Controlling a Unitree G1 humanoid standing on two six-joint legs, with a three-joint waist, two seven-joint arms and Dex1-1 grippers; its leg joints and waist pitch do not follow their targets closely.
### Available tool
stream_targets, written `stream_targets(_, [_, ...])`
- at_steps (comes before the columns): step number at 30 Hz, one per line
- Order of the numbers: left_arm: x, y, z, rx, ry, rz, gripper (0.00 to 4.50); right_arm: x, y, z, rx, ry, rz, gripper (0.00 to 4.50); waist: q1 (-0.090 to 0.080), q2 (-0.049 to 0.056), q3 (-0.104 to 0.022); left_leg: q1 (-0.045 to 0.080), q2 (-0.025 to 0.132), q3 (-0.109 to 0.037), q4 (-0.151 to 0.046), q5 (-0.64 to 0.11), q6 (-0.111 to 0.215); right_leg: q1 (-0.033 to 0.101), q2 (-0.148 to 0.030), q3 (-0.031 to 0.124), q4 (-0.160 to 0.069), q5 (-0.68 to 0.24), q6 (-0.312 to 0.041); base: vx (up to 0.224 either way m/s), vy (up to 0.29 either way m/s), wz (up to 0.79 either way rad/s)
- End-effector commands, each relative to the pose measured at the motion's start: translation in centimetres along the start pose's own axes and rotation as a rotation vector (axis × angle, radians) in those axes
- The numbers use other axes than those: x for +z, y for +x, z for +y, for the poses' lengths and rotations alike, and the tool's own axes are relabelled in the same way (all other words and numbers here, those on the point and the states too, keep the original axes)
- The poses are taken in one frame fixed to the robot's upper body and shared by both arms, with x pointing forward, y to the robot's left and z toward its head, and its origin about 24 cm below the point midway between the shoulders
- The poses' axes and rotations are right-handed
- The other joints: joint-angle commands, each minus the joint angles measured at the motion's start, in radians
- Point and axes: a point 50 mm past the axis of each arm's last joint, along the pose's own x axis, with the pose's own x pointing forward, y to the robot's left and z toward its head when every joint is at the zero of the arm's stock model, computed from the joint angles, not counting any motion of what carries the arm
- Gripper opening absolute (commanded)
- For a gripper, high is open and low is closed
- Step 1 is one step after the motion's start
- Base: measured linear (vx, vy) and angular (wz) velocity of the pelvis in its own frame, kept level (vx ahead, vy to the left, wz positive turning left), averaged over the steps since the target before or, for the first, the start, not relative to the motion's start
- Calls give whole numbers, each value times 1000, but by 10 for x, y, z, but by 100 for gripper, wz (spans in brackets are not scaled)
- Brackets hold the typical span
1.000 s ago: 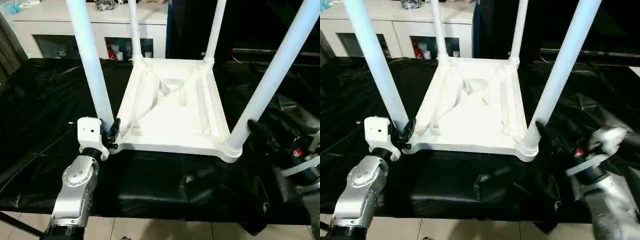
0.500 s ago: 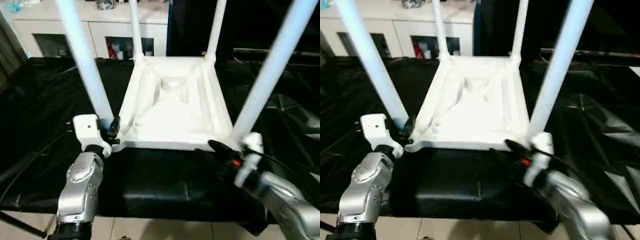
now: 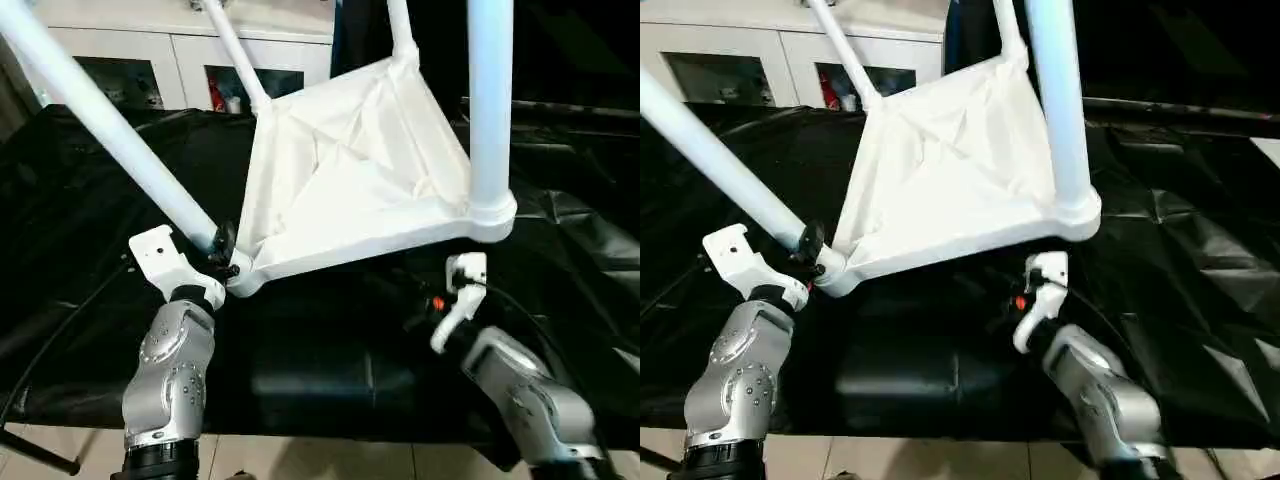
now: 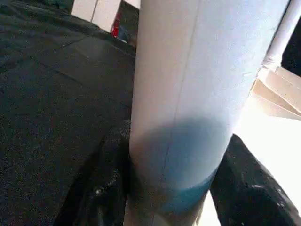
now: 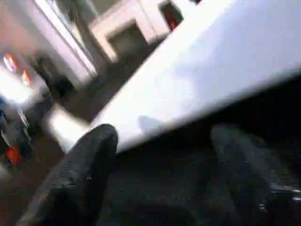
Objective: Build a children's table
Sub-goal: Flip table
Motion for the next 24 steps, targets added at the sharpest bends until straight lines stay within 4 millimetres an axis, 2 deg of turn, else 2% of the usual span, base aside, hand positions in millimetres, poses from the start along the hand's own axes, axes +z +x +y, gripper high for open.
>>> stream_targets(1, [-11, -2, -5, 16, -100, 46, 202, 8, 3, 1, 39, 90, -80, 403, 0, -10, -50, 15, 58, -21, -75, -203, 26, 31, -65, 45, -69, -248, -130, 0, 0, 0])
stream_targets(2, [-12, -2, -5, 18, -102, 48, 202, 8, 5, 2, 52, 107, -91, 411, -2, -12, -52, 12, 57, -20, -74, -192, 32, 33, -66, 45, -66, -211, -142, 0, 0, 0])
stream_targets(3, [-12, -2, -5, 18, -104, 49, 202, 6, 8, 1, 44, 103, -90, 415, -1, -9, -52, 12, 57, -21, -74, -187, 33, 34, -66, 44, -65, -205, -143, 0, 0, 0])
stream_targets(7, [-13, -4, -6, 17, -107, 57, 202, 1, 26, -5, -30, 112, -98, 449, -10, -7, -52, 12, 55, -18, -74, -199, 17, 31, -68, 44, -66, -225, -159, 0, 0, 0])
stream_targets(10, [-13, -4, -7, 13, -107, 63, 202, 1, 35, -7, -58, 147, -121, 450, -16, -6, -53, 13, 56, -20, -74, -188, 15, 32, -67, 44, -61, -208, -167, 0, 0, 0])
stream_targets(11, [-14, -4, -7, 8, -105, 66, 202, 2, 42, -6, -61, 190, -150, 450, -15, -6, -56, 14, 57, -19, -71, -160, 22, 34, -66, 44, -56, -155, -172, 0, 0, 0])
stream_targets(12, [-14, -4, -8, 8, -105, 66, 202, 2, 44, -6, -58, 200, -155, 450, -17, -5, -55, 13, 57, -19, -72, -160, 24, 35, -67, 44, -54, -150, -179, 0, 0, 0])
stream_targets(17, [-14, -6, -9, 0, -102, 72, 202, 6, 70, -2, -68, 311, -218, 450, -18, -4, -56, 14, 59, -18, -71, -159, 32, 35, -69, 42, -50, -139, -200, 0, 0, 0])
stream_targets(21, [-15, -8, -9, -6, -100, 77, 202, 9, 79, -6, -115, 327, -243, 450, -20, -5, -56, 13, 57, -15, -70, -159, 34, 36, -68, 43, -51, -143, -199, 0, 0, 0])
stream_targets(22, [-15, -8, -9, -6, -100, 77, 202, 9, 79, -6, -115, 327, -243, 450, -19, -10, -56, 13, 57, -14, -69, -160, 35, 36, -69, 43, -51, -146, -200, 0, 0, 0])
stream_targets(23, [-15, -9, -9, -7, -97, 80, 202, 12, 84, -6, -122, 355, -258, 450, -19, -8, -56, 12, 56, -14, -68, -149, 38, 36, -69, 44, -48, -142, -201, 0, 0, 0])
stream_targets(24, [-15, -9, -9, -7, -96, 80, 202, 12, 85, -6, -121, 363, -262, 450, -19, -10, -56, 12, 56, -13, -67, -148, 40, 36, -69, 44, -48, -139, -202, 0, 0, 0])
